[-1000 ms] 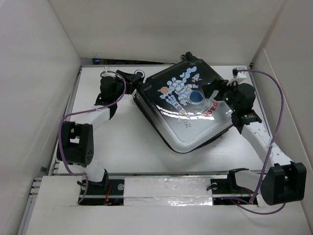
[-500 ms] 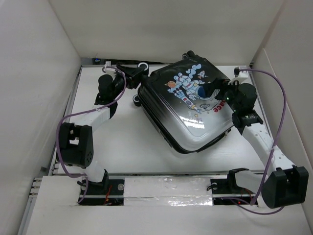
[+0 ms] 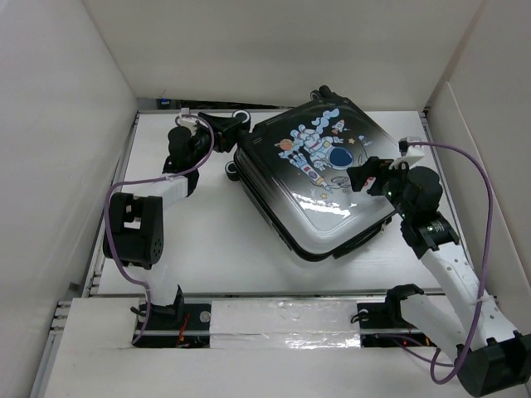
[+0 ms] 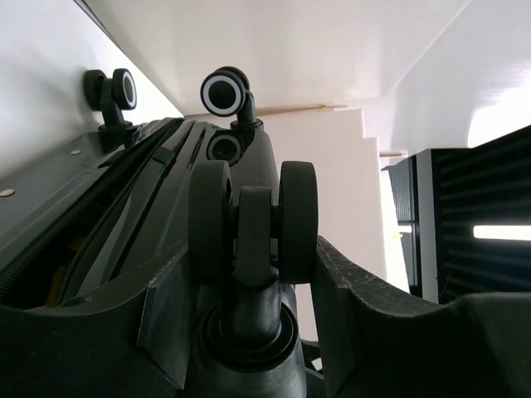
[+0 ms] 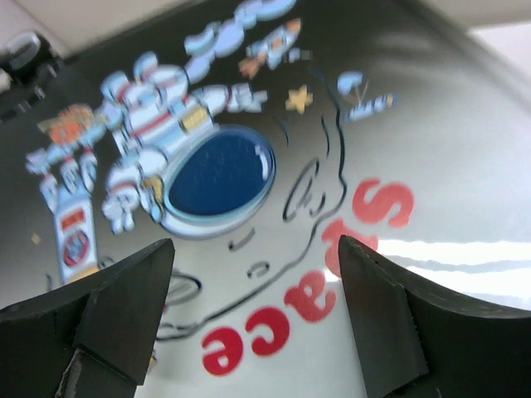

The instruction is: Pack the luggage

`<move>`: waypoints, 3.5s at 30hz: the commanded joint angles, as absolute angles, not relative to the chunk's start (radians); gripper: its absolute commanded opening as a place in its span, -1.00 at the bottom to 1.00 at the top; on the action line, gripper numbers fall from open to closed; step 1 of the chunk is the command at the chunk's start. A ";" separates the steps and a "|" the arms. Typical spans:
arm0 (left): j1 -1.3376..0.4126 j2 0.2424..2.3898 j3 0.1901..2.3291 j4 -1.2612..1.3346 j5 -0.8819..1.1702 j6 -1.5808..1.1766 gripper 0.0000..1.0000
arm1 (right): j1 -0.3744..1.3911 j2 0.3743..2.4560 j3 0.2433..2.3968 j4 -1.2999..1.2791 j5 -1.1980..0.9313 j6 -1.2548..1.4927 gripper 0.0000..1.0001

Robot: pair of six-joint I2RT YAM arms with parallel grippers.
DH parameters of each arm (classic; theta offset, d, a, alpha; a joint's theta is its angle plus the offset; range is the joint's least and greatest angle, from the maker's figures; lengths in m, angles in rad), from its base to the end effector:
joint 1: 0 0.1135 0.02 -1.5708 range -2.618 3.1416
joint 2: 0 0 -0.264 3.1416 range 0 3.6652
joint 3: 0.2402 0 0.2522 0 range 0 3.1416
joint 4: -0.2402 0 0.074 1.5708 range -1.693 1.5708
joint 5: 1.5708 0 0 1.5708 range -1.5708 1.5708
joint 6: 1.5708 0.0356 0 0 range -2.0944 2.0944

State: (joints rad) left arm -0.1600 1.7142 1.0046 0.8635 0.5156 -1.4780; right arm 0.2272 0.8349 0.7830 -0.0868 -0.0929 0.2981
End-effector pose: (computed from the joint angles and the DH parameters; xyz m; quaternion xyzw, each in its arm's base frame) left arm 0.3787 -0.0789 0.2768 -0.2322 0.6160 -0.6497 0.3803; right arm 0.1931 0.0480 0.3413 -0.0037 0.7542 0.2041 0.6241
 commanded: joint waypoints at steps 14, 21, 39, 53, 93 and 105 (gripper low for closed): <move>-0.152 1.669 0.947 1.089 0.577 -1.526 -1.00 | 0.235 0.865 0.767 -0.123 0.008 0.284 0.83; -0.120 1.673 0.920 1.022 0.531 -1.467 -1.00 | 0.235 0.899 0.758 -0.097 -0.026 0.287 0.87; -0.032 1.700 1.101 0.753 0.407 -1.229 0.65 | 0.204 0.864 0.844 -0.069 -0.005 0.341 0.89; -0.328 1.052 0.570 0.904 -0.055 -0.943 -1.00 | -0.028 0.743 0.781 -0.124 0.262 0.482 -0.94; -1.143 1.519 0.380 1.066 -0.238 -0.767 -1.00 | -0.250 1.370 0.581 0.480 -0.492 0.686 -0.38; -1.152 1.525 0.436 1.019 -0.262 -0.750 -1.00 | -0.160 1.652 0.747 0.690 -0.606 0.692 -0.36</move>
State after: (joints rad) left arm -1.1461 1.5284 0.3954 0.9974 -0.2417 -0.7650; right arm -0.2081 1.6421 0.7120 0.5350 -0.4480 0.6704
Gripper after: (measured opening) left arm 0.003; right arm 0.318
